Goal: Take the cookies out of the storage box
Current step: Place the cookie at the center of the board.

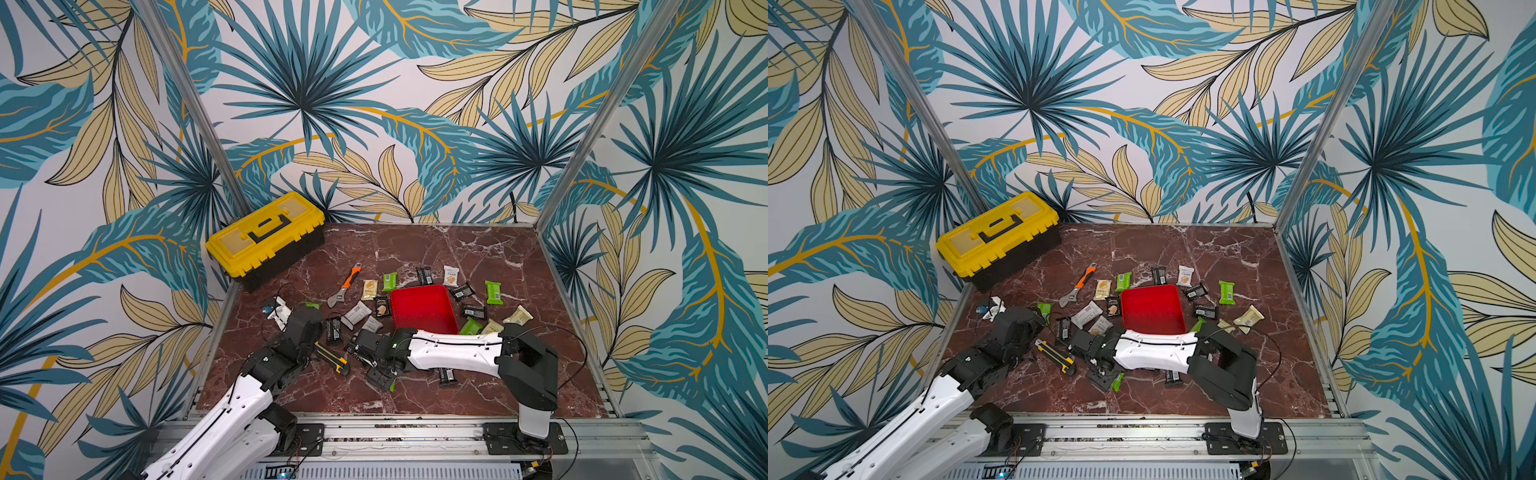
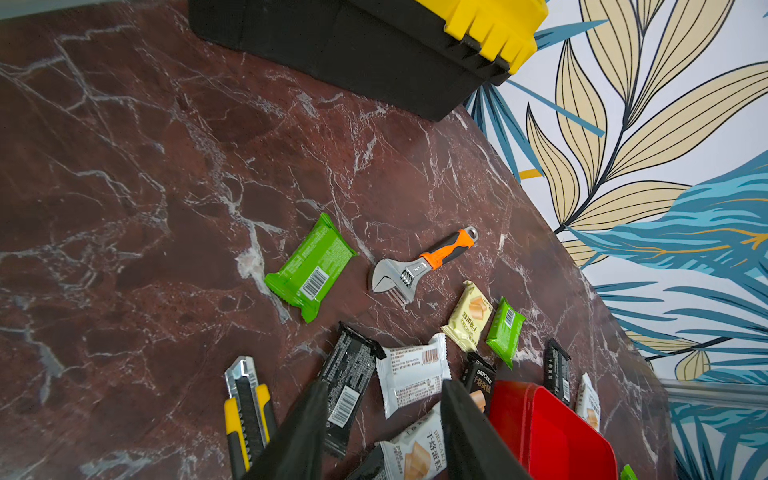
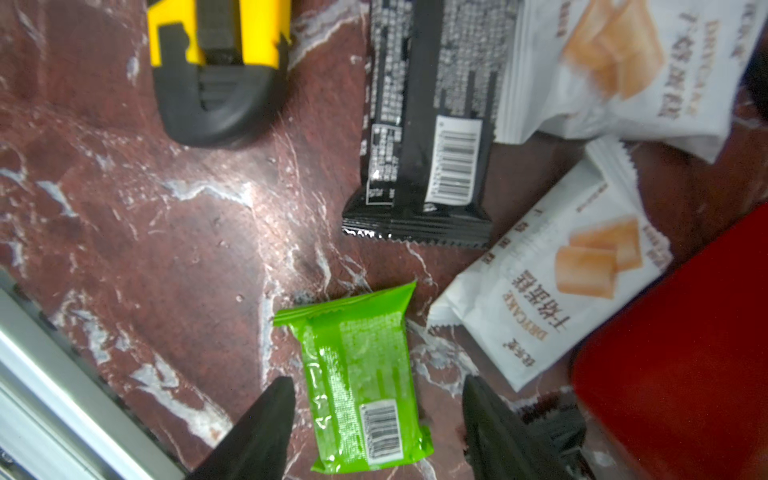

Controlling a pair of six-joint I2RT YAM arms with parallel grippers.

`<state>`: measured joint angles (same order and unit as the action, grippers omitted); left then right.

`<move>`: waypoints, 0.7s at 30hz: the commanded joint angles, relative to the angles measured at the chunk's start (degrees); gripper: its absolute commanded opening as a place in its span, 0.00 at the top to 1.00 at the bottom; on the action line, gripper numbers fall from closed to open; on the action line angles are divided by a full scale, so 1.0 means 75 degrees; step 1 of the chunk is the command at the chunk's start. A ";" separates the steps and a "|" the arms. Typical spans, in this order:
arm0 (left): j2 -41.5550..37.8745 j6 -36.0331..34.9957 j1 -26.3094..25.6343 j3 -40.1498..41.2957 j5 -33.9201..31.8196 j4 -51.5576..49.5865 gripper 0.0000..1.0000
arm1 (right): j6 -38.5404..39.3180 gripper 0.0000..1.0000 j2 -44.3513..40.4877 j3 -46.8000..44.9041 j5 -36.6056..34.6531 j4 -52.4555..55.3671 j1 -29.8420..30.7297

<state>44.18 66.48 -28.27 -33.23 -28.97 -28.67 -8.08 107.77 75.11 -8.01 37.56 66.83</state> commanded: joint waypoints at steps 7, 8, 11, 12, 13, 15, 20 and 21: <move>0.0387 -0.1878 0.0043 0.0060 -0.0315 0.1439 0.47 | -0.0803 0.28 -0.2538 0.0024 -0.1950 -0.0158 -0.1004; 0.0413 -0.2173 0.0043 0.0060 -0.0408 0.1577 0.46 | -0.0999 0.28 -0.2840 -0.0175 -0.2233 -0.0246 -0.1205; 0.0503 -0.3047 0.0054 0.0048 -0.0843 0.2017 0.39 | -0.1588 0.29 -0.3749 -0.0893 -0.2894 -0.0556 -0.1888; 0.0555 -0.3447 0.0058 0.0060 -0.0991 0.2193 0.35 | -0.1748 0.29 -0.4103 -0.1188 -0.3085 -0.0693 -0.2190; 0.0622 -0.3775 0.0082 0.0060 -0.1087 0.2321 0.31 | -0.1835 0.29 -0.4413 -0.1434 -0.3298 -0.0824 -0.2453; 0.0871 -0.4349 0.0272 0.0013 -0.1038 0.2511 0.21 | -0.1910 0.28 -0.5039 -0.1977 -0.3659 -0.1136 -0.3167; 0.1630 -0.5440 0.1035 -0.0129 -0.0735 0.2976 0.06 | -0.1572 0.25 -0.6241 -0.3194 -0.4576 -0.2054 -0.4772; 0.1709 -0.5632 0.1170 -0.0089 -0.0663 0.3150 0.06 | -0.1528 0.25 -0.6387 -0.3411 -0.4655 -0.2222 -0.5051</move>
<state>55.79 32.32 -21.63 -33.28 -34.13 -10.09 -19.92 62.43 53.52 -36.82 26.37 32.71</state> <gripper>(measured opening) 0.937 0.749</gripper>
